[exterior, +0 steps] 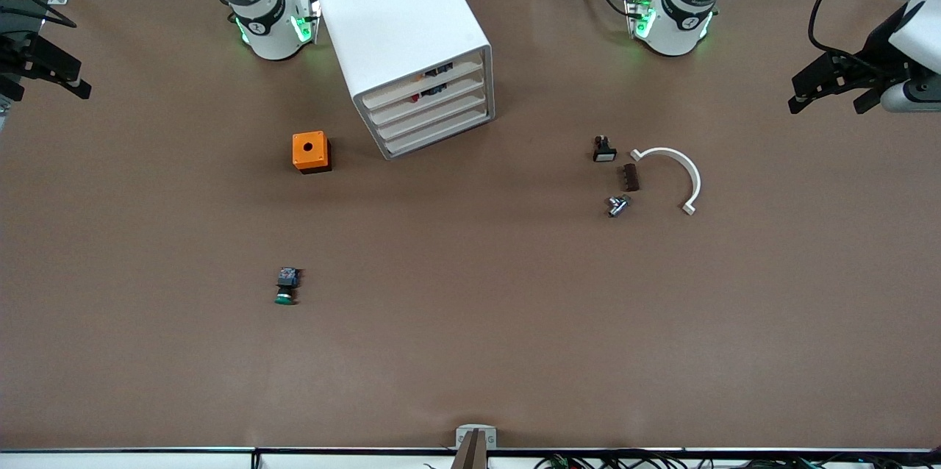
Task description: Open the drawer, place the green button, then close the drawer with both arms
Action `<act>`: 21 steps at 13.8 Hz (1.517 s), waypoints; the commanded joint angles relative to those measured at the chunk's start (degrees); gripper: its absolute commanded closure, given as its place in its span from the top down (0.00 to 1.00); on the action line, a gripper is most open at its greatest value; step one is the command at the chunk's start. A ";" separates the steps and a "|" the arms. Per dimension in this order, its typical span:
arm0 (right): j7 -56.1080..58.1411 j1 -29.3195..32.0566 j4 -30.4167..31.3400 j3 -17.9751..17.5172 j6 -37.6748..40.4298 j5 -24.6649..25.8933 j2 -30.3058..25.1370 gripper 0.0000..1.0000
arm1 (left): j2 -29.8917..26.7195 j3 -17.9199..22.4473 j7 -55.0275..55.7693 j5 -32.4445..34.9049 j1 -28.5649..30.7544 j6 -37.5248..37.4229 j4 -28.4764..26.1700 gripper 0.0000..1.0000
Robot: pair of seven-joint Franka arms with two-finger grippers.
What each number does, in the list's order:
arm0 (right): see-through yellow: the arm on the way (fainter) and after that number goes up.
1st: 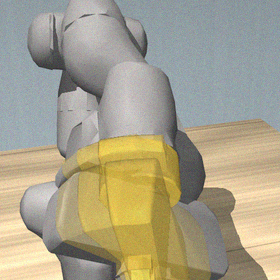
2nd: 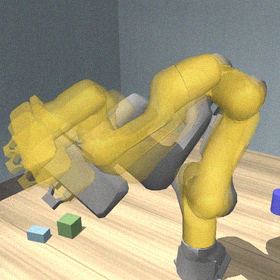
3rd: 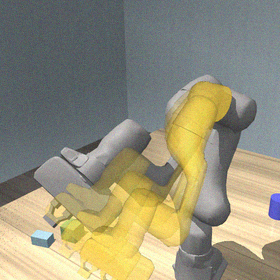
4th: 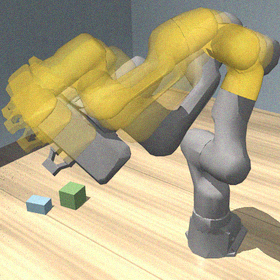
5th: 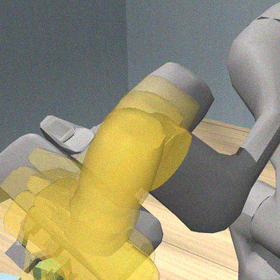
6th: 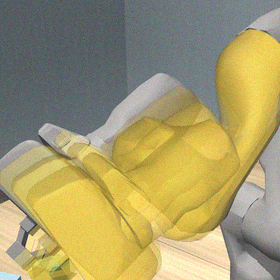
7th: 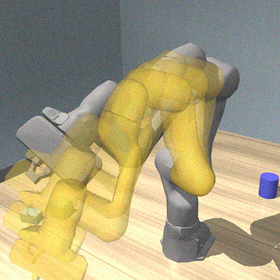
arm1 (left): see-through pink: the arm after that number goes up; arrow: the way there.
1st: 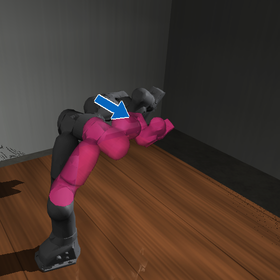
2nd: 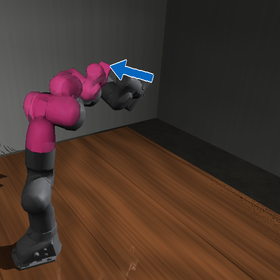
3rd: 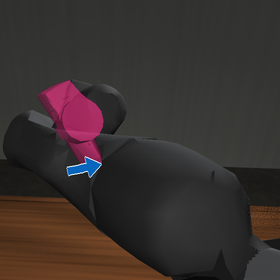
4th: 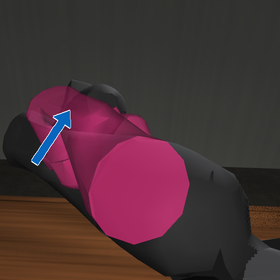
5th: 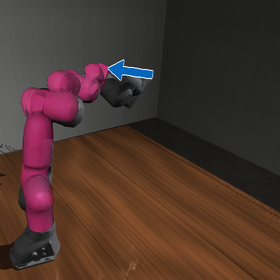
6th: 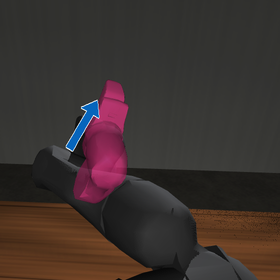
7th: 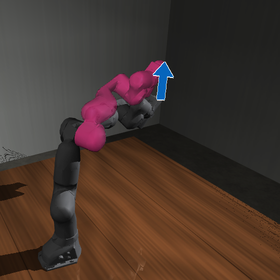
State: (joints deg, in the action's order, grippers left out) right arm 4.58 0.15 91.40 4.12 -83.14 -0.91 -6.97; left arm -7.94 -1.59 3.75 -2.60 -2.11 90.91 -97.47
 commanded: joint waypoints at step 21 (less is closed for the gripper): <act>0.61 1.34 1.24 -1.05 -0.54 -0.41 -1.11 1.00 | 17.95 -3.93 0.47 0.31 1.49 -1.00 0.88 1.00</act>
State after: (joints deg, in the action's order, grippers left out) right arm 4.58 0.15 91.51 4.03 -83.20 -0.96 -6.97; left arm 7.38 -3.70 3.76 -2.60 -0.17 90.85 -97.76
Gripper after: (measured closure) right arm 0.000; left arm 0.000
